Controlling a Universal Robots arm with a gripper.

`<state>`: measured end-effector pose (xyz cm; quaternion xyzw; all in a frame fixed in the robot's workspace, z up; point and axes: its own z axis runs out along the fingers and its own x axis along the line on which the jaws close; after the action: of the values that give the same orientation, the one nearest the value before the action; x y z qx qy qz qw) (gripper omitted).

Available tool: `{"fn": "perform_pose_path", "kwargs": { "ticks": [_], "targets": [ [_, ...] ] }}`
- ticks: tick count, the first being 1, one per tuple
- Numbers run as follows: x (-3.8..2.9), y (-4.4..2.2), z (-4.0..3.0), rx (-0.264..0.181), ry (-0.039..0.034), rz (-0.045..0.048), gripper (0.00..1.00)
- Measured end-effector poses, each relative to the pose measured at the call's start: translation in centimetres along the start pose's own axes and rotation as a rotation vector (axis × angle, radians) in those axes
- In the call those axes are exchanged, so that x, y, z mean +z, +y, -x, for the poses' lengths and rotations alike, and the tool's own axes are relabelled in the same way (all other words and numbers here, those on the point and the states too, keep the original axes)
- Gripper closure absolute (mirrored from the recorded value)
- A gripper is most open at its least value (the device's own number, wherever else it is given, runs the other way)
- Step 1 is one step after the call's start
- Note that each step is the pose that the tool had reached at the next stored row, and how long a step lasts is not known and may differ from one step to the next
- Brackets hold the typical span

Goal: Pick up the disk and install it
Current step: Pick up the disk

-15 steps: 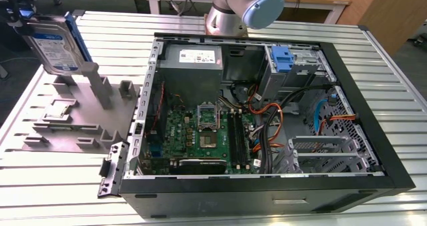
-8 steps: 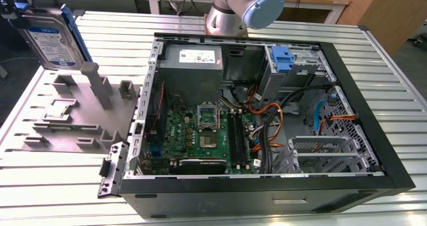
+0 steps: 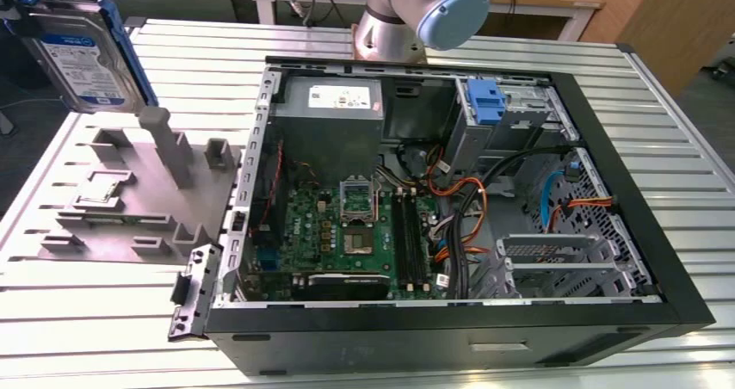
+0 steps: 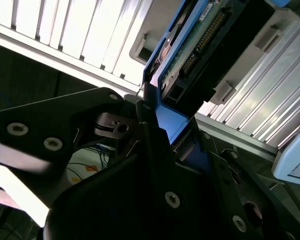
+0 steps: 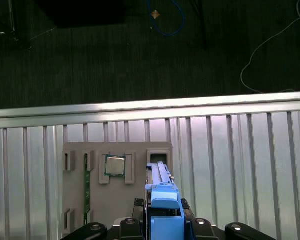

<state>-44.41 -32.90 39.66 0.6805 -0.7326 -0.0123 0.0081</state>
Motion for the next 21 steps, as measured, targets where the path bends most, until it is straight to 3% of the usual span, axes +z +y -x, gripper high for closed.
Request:
{"fn": "perform_pose_path", "kwargs": {
  "ticks": [21],
  "targets": [
    [-2.41, 0.07, 0.01, 0.000, 0.0001, 0.0005, 0.64]
  ]
}}
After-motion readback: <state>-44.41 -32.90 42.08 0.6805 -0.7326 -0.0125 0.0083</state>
